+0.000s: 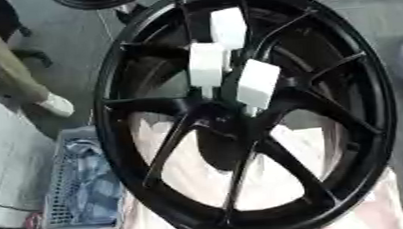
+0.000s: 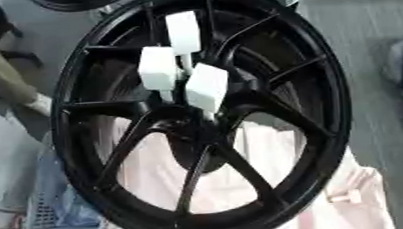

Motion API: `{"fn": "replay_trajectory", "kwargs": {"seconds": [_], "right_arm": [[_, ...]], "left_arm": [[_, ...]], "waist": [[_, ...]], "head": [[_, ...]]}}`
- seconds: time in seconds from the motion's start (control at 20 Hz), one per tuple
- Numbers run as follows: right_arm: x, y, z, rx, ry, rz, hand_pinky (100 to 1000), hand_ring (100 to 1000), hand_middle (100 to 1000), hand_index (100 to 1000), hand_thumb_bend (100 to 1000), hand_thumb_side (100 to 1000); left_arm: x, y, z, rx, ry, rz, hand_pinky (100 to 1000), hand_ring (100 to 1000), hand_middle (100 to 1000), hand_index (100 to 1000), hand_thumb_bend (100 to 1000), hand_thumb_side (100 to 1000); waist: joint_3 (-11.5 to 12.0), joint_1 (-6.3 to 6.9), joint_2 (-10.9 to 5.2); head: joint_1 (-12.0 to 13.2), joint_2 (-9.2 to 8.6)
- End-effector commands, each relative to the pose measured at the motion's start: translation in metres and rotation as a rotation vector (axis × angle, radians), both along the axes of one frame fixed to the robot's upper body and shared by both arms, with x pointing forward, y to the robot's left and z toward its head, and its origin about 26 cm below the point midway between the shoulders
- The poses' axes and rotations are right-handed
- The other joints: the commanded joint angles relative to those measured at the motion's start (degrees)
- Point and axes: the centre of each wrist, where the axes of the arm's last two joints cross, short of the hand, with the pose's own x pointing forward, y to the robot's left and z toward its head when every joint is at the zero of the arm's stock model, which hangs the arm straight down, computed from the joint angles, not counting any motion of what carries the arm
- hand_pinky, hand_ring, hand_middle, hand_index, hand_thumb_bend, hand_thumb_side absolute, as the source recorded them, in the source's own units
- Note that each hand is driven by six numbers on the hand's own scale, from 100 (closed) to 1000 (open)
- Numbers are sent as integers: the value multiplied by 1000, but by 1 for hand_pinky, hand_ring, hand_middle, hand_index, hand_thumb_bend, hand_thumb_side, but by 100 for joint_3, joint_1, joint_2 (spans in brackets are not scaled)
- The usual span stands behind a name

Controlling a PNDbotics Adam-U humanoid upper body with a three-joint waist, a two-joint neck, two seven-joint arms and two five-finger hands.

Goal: Pull the pin out of the wheel hub.

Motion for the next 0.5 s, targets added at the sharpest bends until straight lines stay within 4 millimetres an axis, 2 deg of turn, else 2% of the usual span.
{"fn": "replay_trajectory", "kwargs": {"seconds": [0.05, 0.25, 0.5], "right_arm": [[-3, -2, 10, -37, -20, -3, 662, 808, 772, 750, 100, 467], [-3, -2, 9, -42, -14, -2, 662, 808, 772, 750, 100, 470], [-3, -2, 9, -51, -7, 0, 662, 808, 772, 750, 100, 469]], "left_arm": [[-4, 5, 24, 236, -17, 3, 811, 678, 597, 739, 100, 674], [-7, 9, 47, 492, 14, 4, 807, 682, 604, 746, 100, 665], [-10, 7, 75, 756, 44, 14, 801, 694, 619, 757, 100, 605]], "waist": [[-15, 33, -132], [-24, 87, -147], [-44, 115, -168]], "head": [[3, 11], [-5, 43], [-51, 78]]}}
